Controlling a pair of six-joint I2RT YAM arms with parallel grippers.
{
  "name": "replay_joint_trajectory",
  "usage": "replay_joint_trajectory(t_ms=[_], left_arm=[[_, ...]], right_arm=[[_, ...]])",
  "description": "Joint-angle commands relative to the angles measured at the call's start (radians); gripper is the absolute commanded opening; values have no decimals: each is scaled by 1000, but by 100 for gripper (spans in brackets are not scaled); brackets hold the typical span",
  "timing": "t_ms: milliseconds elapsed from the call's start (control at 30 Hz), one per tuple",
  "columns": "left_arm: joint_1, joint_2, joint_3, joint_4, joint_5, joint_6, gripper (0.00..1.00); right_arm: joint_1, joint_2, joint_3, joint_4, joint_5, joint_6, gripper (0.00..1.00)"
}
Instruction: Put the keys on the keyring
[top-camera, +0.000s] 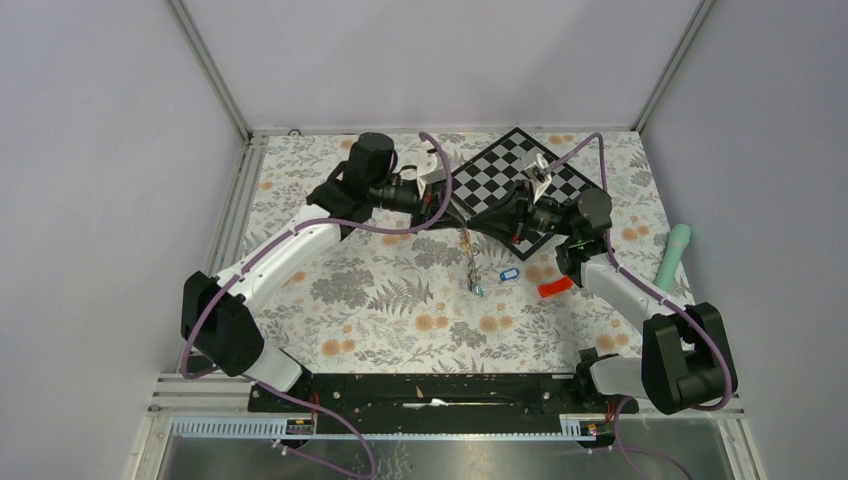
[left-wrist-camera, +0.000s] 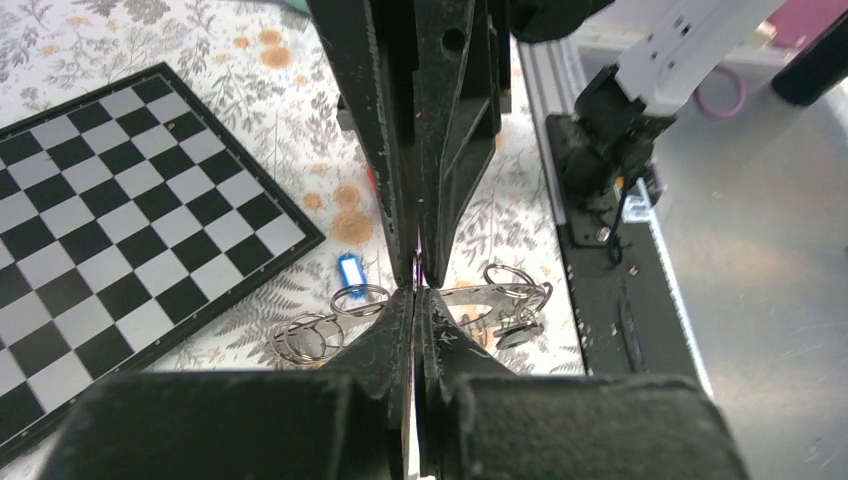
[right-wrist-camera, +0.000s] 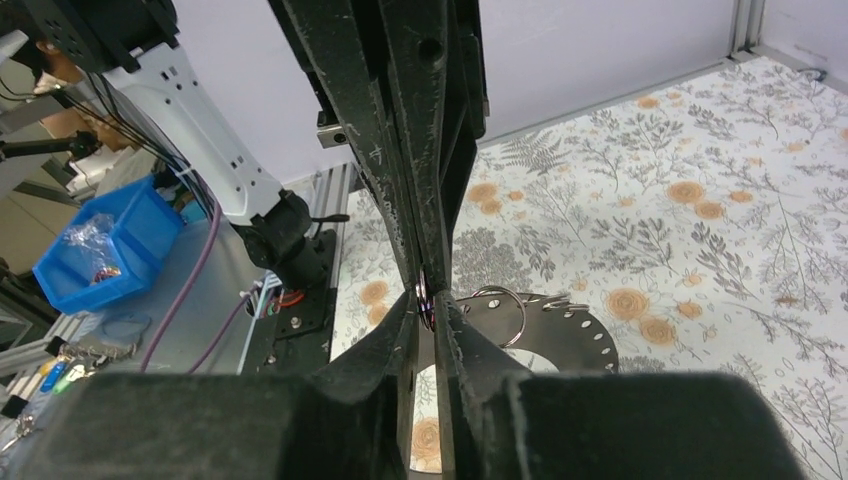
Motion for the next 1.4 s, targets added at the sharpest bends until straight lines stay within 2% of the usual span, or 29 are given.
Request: replay_joint_trajectory(t_ms=[0, 200, 300, 400, 467, 700, 800, 900, 1100, 1367], left_arm=[[-9, -23, 46, -162, -66, 243, 0], [-17, -41, 72, -282, -203, 407, 0], [-21, -66, 57, -285, -276, 446, 0], [-24, -91, 39, -285, -330, 461, 0], [-24, -107, 25, -286, -346, 459, 0], [-24, -132, 13, -281, -380, 376, 0], [-25, -100, 84, -398, -374, 388, 0], [-26, -81, 111, -445, -388, 384, 0], [-24, -112, 72, -444, -360, 370, 0], [-24, -201, -42, -333, -465, 274, 0]], right_arm=[[-10, -52, 3, -98, -28, -155, 21], [-19, -86, 19, -381, -68, -399, 48], [-33, -105, 47, -610, -54, -591, 56], [-38, -125, 95, -896, 31, -810, 63], [-45, -139, 97, -978, 71, -874, 66], [-72, -156, 84, -1013, 92, -917, 70], [-75, -154, 91, -1014, 102, -918, 70], [-79, -151, 93, -1026, 121, -929, 71], [-89, -162, 124, -1170, 175, -1024, 72], [-91, -169, 173, -1412, 326, -1175, 76]])
